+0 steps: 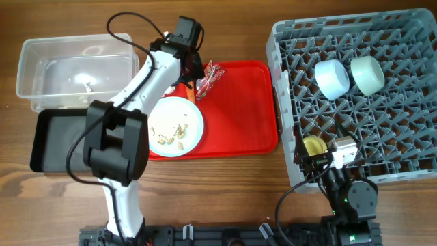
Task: Sort waste into correct bins and load items into the dishwasher rack
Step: 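Reach the left gripper to the carrot and grasp it, then carry the carrot left and drop it onto the black tray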
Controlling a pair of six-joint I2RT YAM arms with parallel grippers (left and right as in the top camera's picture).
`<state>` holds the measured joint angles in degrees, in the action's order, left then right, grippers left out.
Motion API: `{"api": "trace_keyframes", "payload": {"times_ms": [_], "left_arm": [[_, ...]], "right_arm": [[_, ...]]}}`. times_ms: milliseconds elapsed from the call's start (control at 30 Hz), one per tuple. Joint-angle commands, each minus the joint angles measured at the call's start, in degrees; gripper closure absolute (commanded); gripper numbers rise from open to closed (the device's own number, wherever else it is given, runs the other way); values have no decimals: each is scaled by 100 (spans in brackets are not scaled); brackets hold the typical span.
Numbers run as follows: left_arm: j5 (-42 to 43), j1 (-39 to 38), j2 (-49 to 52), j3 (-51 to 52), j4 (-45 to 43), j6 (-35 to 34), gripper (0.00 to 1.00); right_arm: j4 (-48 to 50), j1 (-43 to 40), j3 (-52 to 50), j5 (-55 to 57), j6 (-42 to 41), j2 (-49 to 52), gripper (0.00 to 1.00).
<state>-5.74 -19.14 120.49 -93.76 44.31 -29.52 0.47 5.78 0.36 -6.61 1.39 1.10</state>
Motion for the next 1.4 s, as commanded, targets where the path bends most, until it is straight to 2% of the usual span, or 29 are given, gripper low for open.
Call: {"api": "trace_keyframes", "payload": {"times_ms": [0,100,367,467,567,633,867,967,1133,1233,1300,1367], "left_arm": [[-164,9,398,-7,-90,-94,45],[-162,20,566,-7,-157,-98,48],[-120,70,461,-142,-129,-76,85],[-122,168,190,-398,219,-79,85],[-111,273,-201,-673,656,-103,73],[-96,348,-595,-813,1014,-101,71],[-98,774,-1912,-826,2225,-592,74],[-98,973,-2070,-826,2323,-588,72],[-133,1152,-2031,-826,2568,-531,74],[-424,1403,-2100,-826,3226,-1067,86],[-673,1661,-2157,-826,3724,-1484,86],[-695,1937,-2177,-824,4256,-1746,80]], "right_arm": [[11,-17,-7,-105,-4,-31,0],[11,-17,-7,-105,-2,-31,0],[11,-17,-7,-105,-4,-31,0],[11,-17,-7,-105,-2,-31,0],[11,-17,-7,-105,-4,-31,0],[11,-17,-7,-105,-4,-31,0],[11,-17,-7,-105,-4,-31,0],[11,-17,-7,-105,-4,-31,0],[11,-17,-7,-105,-2,-31,0],[11,-17,-7,-105,-2,-31,0],[11,-17,-7,-105,-2,-31,0],[11,-17,-7,-105,-2,-31,0]]}}
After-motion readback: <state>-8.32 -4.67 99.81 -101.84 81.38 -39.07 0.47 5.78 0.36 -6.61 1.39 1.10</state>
